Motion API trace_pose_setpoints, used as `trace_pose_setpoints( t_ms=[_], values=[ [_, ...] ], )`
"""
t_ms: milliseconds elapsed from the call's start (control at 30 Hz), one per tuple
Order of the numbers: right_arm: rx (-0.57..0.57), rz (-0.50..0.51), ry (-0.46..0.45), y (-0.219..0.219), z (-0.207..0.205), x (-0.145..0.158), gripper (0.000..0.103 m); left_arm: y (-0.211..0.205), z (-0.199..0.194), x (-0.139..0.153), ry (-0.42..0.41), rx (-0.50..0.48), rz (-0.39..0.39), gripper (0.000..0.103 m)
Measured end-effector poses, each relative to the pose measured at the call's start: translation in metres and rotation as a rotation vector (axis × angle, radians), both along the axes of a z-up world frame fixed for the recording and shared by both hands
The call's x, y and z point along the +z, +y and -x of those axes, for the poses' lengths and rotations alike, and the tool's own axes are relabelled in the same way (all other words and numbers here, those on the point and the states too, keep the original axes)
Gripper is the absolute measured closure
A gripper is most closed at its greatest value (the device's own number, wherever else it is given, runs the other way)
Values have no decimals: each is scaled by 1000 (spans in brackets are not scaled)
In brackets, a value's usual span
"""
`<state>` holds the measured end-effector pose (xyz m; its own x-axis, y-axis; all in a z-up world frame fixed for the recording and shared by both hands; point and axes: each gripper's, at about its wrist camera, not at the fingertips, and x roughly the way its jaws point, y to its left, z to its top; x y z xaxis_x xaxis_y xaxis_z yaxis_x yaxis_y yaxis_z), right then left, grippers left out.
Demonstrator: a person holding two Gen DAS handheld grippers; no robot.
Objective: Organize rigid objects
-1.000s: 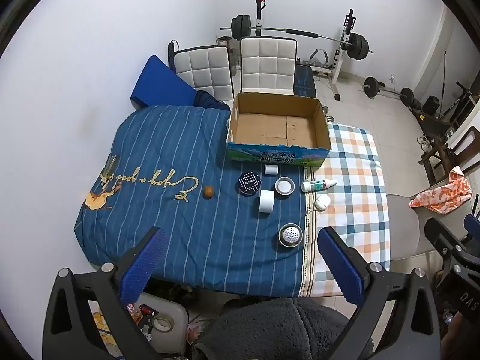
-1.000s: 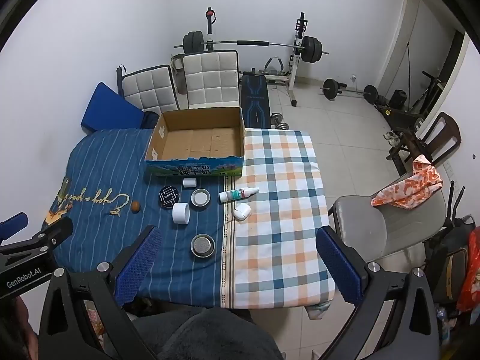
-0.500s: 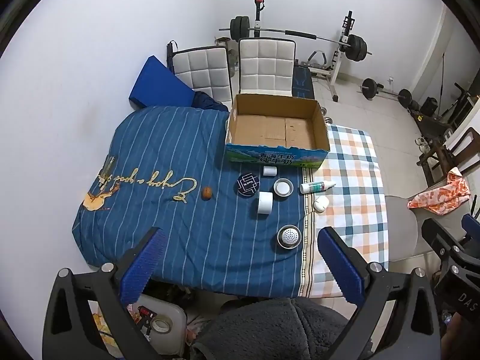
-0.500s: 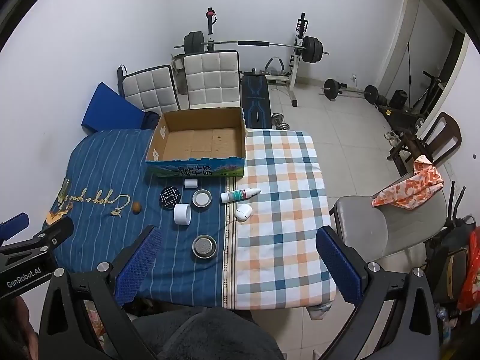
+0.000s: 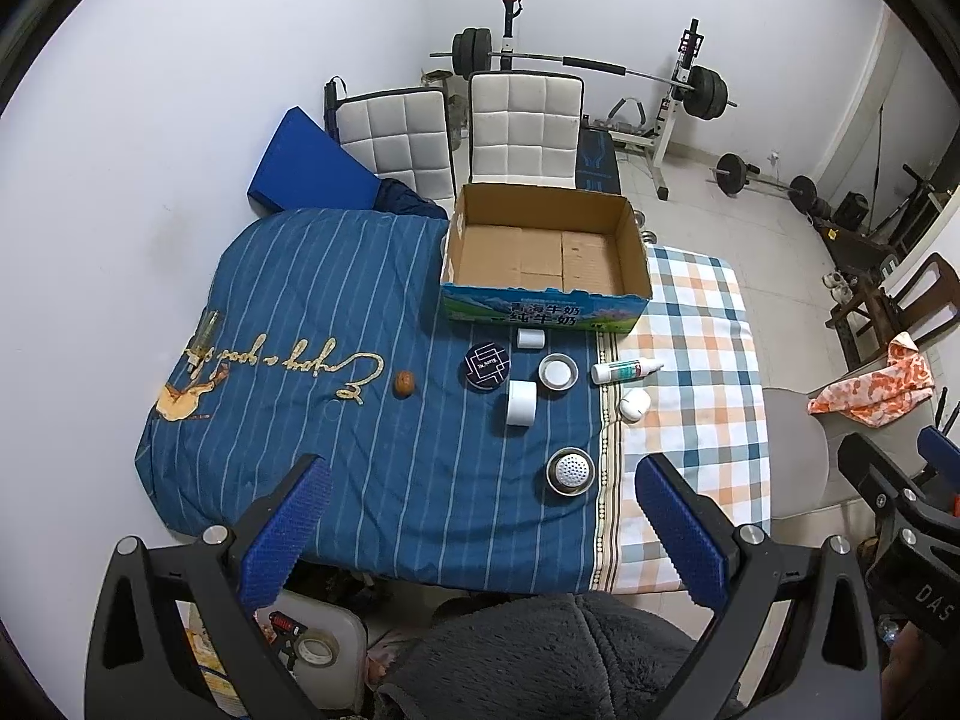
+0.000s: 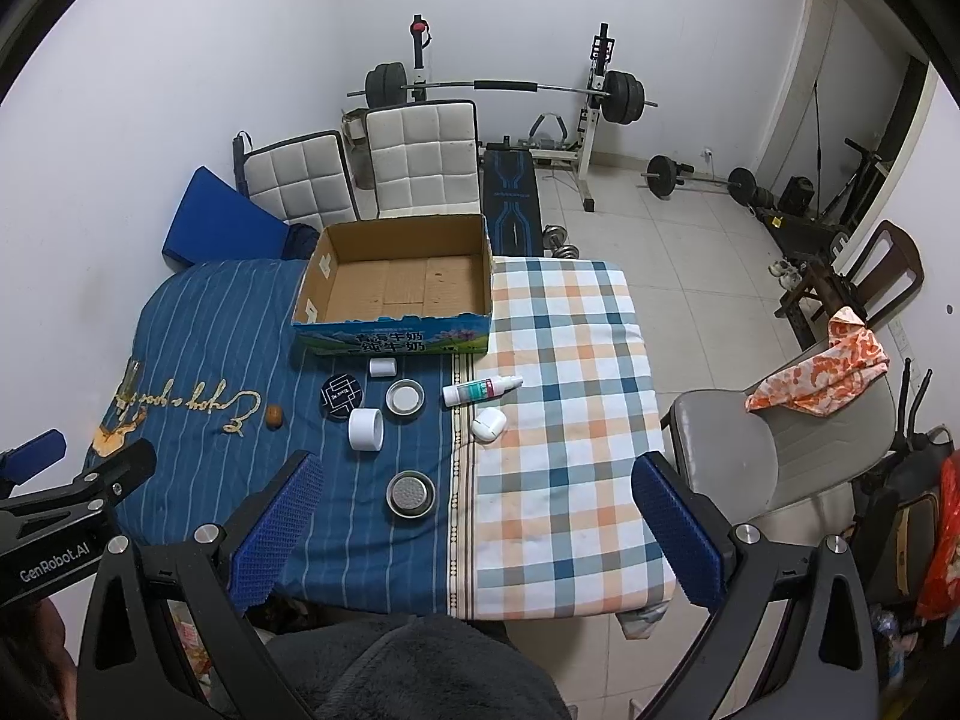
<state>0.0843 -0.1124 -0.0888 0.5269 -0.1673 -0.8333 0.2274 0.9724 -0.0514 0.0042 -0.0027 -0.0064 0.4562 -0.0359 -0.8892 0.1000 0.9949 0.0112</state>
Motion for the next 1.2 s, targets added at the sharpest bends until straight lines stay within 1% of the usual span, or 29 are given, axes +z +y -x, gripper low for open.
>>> trace_pose_setpoints(
  t_ms=[233,533,633,700,1200],
  values=[
    [0,-1,0,2,-2,-1,0,-2,0,1,-11,0,2,0],
    [0,1,0,2,-3,-1,0,6,-3,2,-2,13,14,0],
    [0,6,-5,4,-4,-2,0,7,-3,3,-8,15,10,0],
    [2,10,-5,13,-12,0,0,7,-3,4,-14,17,8,0],
    [2,9,-5,13,-13,0,0,5,-2,5,-17,16,8,0]
  ],
)
